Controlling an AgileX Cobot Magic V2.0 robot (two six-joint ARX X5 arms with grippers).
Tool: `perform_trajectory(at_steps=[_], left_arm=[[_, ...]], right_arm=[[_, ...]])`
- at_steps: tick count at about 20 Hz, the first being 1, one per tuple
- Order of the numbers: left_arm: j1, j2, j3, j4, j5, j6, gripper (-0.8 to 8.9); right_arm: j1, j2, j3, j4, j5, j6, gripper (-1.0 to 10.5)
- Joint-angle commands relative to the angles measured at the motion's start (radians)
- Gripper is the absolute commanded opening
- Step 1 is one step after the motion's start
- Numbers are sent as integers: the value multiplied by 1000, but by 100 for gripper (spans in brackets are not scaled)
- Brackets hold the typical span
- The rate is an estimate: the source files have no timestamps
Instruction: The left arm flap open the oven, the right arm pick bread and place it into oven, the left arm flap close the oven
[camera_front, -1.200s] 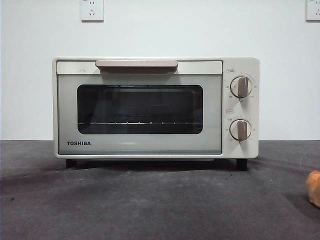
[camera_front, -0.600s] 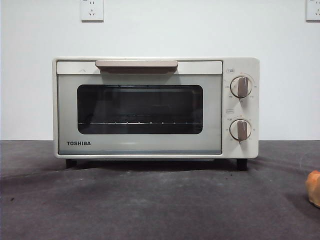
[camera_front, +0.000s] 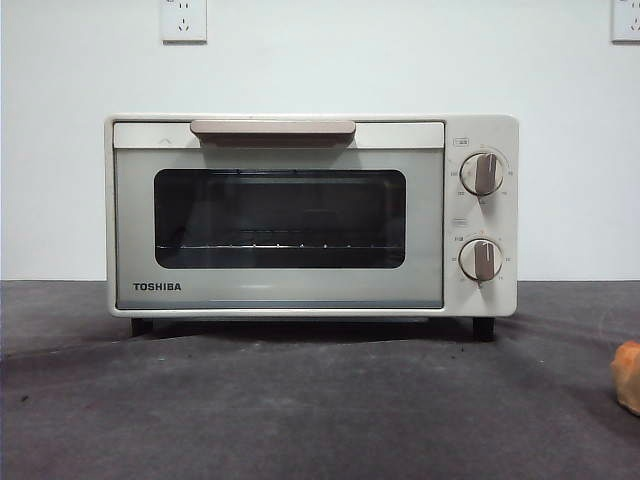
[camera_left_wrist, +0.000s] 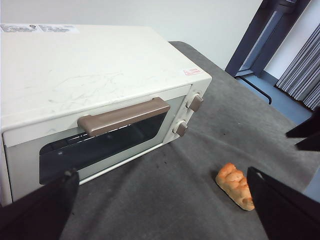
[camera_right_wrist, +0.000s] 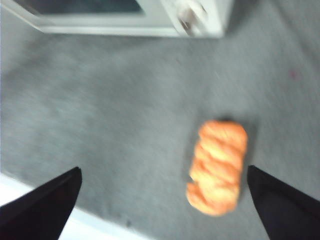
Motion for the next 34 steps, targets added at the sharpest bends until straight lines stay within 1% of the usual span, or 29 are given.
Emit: perform_trajectory(at_steps=[1,3,6,8,11,14,18,22,23,25,26,27,28,31,34], left_arm=[[-5,5,18,11,2,7,592],[-5,5,18,11,2,7,592],[-5,5,18,12,2,7,592],[-5,5,18,12,2,7,592],[-5,5,18,17,2,6,592],[-5,5,18,34,2,-2,592],[-5,5,18,34,2,-3,592],[-5,5,18,34,2,-3,592],[-5,5,18,34,2,-3,592],[-5,5,18,34,2,-3,592],[-5,5,18,34,1,-3,591],[-5,5,18,34,1,-1,590],[-5,5,18,31,1,-1,571],[-8,8,18,26,2,5,408],[-10,23,20,26,1,5,254]], right_arm=[[11,83,12,-18,43,18,552],[28,159,12,-19,68,18,551],[77,293,11,-18,136,20,551],[113,365,11,-9,172,42,551],[154,455,6,50,195,67,551],[174,534,-20,92,238,90,551],[174,619,-65,181,242,89,550],[174,704,-69,227,241,84,528],[174,721,-69,235,241,80,479],[174,735,-69,243,241,72,318],[174,735,-69,245,241,70,263],[174,735,-69,248,241,70,247],[174,735,-69,247,241,69,246],[174,704,-68,238,241,62,221],[174,597,-68,212,228,64,217]])
